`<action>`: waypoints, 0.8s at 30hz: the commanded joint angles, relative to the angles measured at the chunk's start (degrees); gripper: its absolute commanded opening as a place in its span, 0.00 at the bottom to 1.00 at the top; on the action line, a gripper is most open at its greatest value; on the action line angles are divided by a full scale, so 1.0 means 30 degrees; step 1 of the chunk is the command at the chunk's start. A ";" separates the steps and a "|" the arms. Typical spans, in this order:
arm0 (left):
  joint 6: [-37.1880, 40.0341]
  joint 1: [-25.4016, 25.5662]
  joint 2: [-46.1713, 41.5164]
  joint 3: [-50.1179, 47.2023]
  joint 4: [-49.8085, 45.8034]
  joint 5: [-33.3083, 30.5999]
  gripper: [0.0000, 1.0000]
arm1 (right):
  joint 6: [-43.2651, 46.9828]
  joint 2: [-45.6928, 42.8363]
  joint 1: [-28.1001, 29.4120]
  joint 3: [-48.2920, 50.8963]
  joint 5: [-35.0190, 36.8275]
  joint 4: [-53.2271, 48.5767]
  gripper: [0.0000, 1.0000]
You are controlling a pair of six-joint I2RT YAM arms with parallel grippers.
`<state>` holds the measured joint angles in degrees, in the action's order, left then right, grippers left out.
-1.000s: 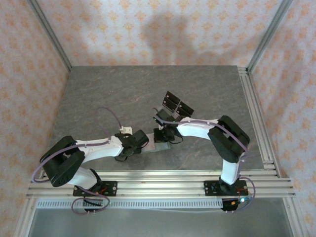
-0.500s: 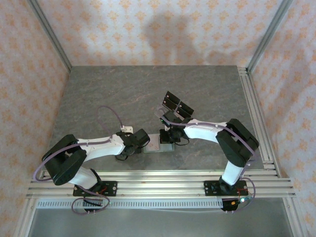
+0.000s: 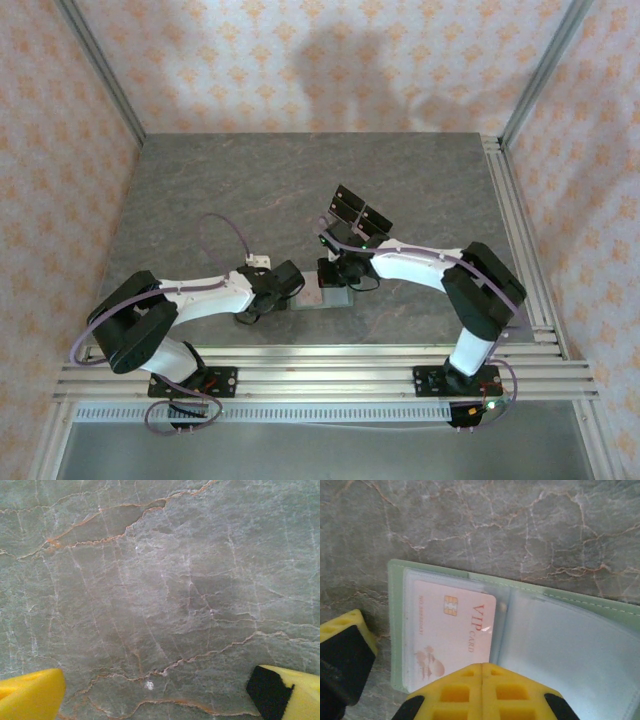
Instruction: Put the credit cards into the card holder
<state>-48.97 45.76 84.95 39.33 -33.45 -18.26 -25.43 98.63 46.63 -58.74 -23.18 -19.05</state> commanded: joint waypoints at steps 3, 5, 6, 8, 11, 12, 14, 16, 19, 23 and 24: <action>0.0240 0.0279 0.0741 0.0362 0.1541 0.0664 1.00 | -0.0024 0.0854 0.0268 -0.0254 -0.0102 0.0204 0.00; 0.0240 0.0277 0.0774 0.0365 0.1596 0.0679 1.00 | -0.0074 0.1091 0.0335 -0.0317 -0.0183 0.0297 0.00; 0.0240 0.0275 0.0789 0.0366 0.1614 0.0696 1.00 | -0.0103 0.1221 0.0392 -0.0314 -0.0232 0.0392 0.00; 0.0240 0.0305 0.0877 0.0365 0.1658 0.0716 1.00 | -0.0173 0.1383 0.0480 -0.0312 -0.0297 0.0500 0.00; 0.0258 0.0308 0.0979 0.0381 0.1731 0.0761 1.00 | -0.0277 0.1602 0.0595 -0.0367 -0.0390 0.0656 0.00; 0.0270 0.0333 0.1006 0.0393 0.1775 0.0798 1.00 | -0.0303 0.1653 0.0613 -0.0397 -0.0430 0.0704 0.00; 0.0271 0.0334 0.1120 0.0409 0.1828 0.0822 1.00 | -0.0339 0.1758 0.0679 -0.0498 -0.0493 0.0714 0.00; 0.0295 0.0377 0.1193 0.0434 0.1885 0.0863 1.00 | -0.0345 0.1838 0.0772 -0.0655 -0.0554 0.0738 0.00; 0.0269 0.0434 0.1309 0.0482 0.1980 0.0873 1.00 | -0.0411 0.2062 0.0917 -0.0947 -0.0669 0.0746 0.00; 0.0241 0.0509 0.1463 0.0509 0.2010 0.0929 1.00 | -0.0485 0.2189 0.1082 -0.1189 -0.0711 0.0776 0.00; 0.0211 0.0540 0.1433 0.0495 0.2037 0.0906 1.00 | -0.0538 0.2174 0.1097 -0.1235 -0.0758 0.0823 0.00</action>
<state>-48.36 46.15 86.43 40.25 -33.71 -18.70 -26.11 104.38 49.10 -60.90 -24.88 -17.28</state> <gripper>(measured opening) 0.998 0.041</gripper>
